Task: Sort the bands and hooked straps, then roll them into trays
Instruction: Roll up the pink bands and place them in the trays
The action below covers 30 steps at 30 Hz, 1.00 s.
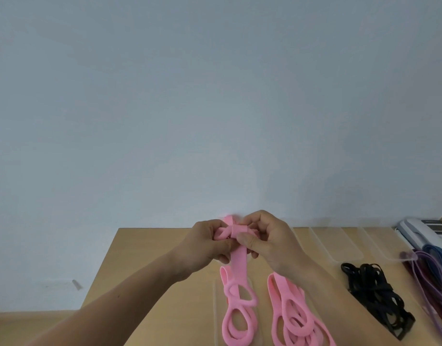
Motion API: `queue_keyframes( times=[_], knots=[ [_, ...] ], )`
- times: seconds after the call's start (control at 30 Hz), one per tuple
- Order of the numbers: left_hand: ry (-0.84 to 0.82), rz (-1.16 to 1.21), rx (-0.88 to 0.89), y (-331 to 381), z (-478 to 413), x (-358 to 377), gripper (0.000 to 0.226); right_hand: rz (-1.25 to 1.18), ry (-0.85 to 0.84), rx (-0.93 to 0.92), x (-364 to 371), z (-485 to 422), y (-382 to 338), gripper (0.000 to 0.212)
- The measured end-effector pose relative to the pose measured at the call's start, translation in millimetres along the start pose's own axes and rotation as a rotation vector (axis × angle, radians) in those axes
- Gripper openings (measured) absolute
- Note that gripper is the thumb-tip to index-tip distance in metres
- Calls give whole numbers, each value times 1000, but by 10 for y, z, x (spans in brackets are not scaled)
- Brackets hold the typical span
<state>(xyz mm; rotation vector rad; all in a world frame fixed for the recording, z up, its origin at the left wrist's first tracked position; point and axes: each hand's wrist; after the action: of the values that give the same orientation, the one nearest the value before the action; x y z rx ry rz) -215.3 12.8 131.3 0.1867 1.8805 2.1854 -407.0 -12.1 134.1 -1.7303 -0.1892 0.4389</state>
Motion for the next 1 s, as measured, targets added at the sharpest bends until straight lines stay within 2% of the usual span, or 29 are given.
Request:
queue_keyframes(
  times=[0.17,0.3,0.43,0.53,0.7,0.9,1.0],
  knots=[
    [-91,119,-81,35,4,-22,21,54,14,-29,-3,26,45,27],
    [-56,144,-108,53,-34,-9,28,86,-10,-41,-5,48,59,35],
    [-23,188,-77,50,-57,0,35,-74,-7,21,-47,60,45,35],
    [-26,180,-22,55,-59,20,27,-189,0,86,-78,30,20,37],
    [50,145,32,25,-77,45,27,-128,1,169,-50,-19,24,27],
    [18,95,-30,14,-91,13,36,-53,48,96,-48,-52,51,21],
    [-6,23,-70,15,-112,-9,26,-73,52,68,-43,-54,75,19]
  ],
)
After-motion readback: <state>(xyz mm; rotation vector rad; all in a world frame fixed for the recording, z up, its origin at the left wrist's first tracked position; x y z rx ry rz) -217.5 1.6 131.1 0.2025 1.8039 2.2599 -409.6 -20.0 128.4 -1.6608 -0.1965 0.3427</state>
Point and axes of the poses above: each hand's wrist, its own z-axis away from the middle knuckle, its own x-axis out of the palm, y = z × x, and after that the axes turned 3 degrees about -x, right-handed
